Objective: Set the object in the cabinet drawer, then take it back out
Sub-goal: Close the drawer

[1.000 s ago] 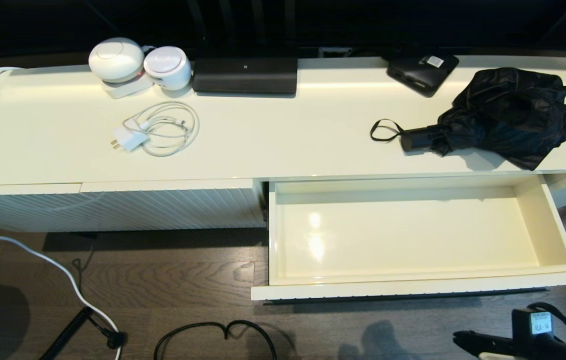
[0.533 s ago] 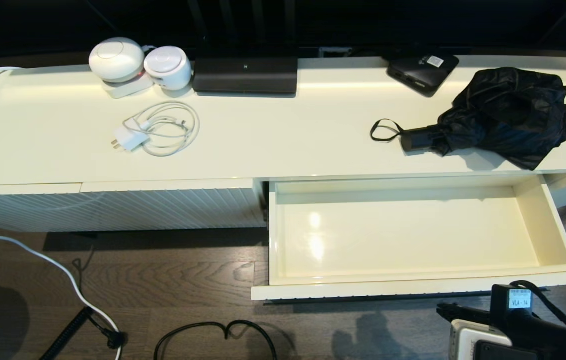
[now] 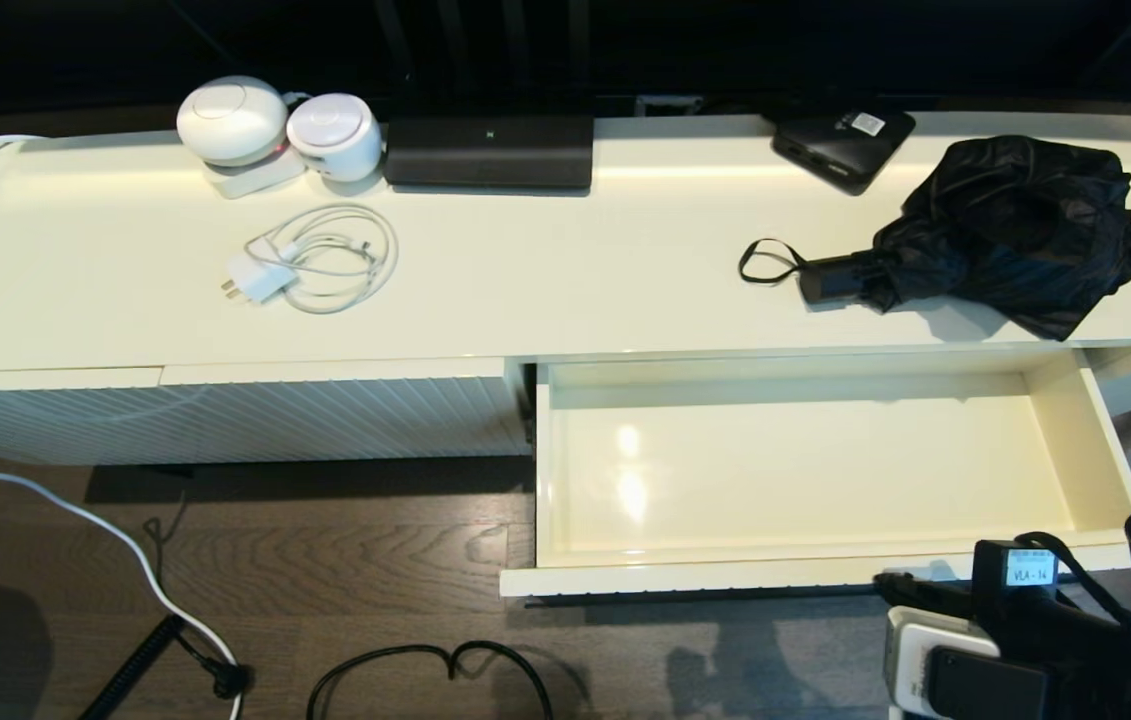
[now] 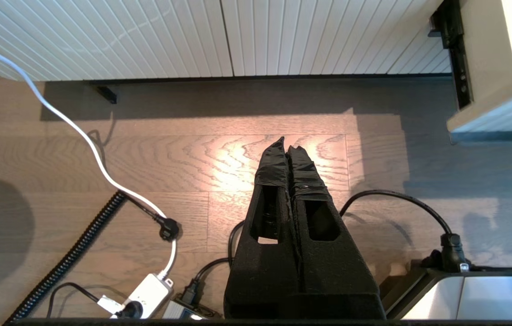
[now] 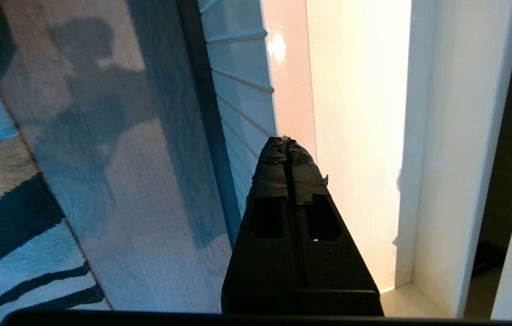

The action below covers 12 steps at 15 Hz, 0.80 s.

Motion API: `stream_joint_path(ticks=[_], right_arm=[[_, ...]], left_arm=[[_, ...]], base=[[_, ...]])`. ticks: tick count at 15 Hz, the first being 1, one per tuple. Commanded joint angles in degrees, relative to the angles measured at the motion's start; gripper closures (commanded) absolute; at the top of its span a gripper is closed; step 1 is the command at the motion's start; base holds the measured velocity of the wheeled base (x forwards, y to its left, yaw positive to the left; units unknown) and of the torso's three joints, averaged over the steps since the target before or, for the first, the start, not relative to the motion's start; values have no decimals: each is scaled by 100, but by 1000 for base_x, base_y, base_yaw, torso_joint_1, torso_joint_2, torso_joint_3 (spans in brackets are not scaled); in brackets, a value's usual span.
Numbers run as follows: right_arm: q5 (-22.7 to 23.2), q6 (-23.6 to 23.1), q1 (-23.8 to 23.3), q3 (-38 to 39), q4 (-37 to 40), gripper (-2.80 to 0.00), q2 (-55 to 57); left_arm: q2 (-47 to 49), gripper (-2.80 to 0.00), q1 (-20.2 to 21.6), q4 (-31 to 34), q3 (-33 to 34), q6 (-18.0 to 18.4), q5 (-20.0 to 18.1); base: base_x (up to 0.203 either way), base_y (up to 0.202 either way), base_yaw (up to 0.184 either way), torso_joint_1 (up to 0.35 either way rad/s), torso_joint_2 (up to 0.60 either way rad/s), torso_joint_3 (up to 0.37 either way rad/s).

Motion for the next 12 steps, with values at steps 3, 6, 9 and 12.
stream_joint_path(ticks=[3, 6, 9, 12], right_arm=[[-16, -72, -117, 72, -98, 0, 234], [-16, -72, -125, 57, -98, 0, 287], [-16, -80, -125, 3, -204, 0, 393], [-12, -68, -152, -68, -373, 0, 420]], left_arm=[[-15, 0, 1, -1, 5, -4, 1], [-15, 0, 1, -1, -4, -4, 1], [-15, 0, 1, -1, -4, -4, 1], [-15, 0, 1, -1, -4, 4, 1]], base=[[0, 0, 0, 0, 0, 0], [0, 0, 0, 0, 0, 0], [0, 0, 0, 0, 0, 0], [0, 0, 0, 0, 0, 0]])
